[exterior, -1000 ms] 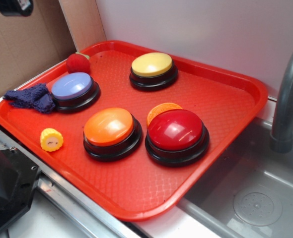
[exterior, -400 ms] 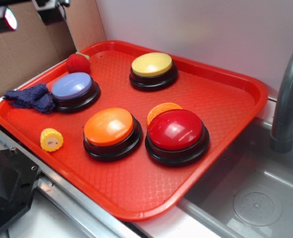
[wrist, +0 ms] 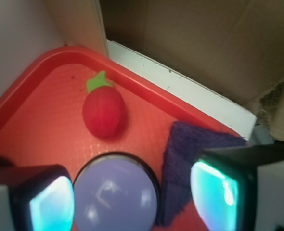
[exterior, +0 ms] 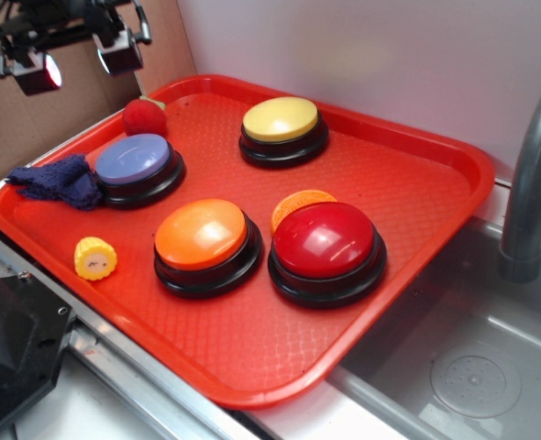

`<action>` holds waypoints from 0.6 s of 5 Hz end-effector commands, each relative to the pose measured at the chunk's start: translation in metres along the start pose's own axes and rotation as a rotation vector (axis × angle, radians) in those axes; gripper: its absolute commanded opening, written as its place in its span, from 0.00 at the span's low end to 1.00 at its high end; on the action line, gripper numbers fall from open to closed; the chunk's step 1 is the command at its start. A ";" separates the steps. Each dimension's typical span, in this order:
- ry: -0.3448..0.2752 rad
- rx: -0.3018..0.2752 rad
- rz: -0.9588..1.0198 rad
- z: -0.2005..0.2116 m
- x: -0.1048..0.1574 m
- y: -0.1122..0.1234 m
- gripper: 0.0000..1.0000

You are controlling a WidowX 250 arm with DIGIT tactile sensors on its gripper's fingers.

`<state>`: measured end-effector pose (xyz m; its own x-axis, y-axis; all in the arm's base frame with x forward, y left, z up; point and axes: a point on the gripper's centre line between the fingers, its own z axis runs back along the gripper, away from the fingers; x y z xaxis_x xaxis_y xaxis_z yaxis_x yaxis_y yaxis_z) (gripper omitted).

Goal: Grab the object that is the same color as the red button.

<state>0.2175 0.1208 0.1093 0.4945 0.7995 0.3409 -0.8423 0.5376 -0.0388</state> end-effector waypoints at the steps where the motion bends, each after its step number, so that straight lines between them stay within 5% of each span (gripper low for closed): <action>1: -0.064 0.003 0.032 -0.041 0.028 -0.016 1.00; 3: -0.091 -0.010 0.018 -0.063 0.038 -0.024 1.00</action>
<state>0.2662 0.1466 0.0480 0.4728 0.7925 0.3852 -0.8520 0.5227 -0.0296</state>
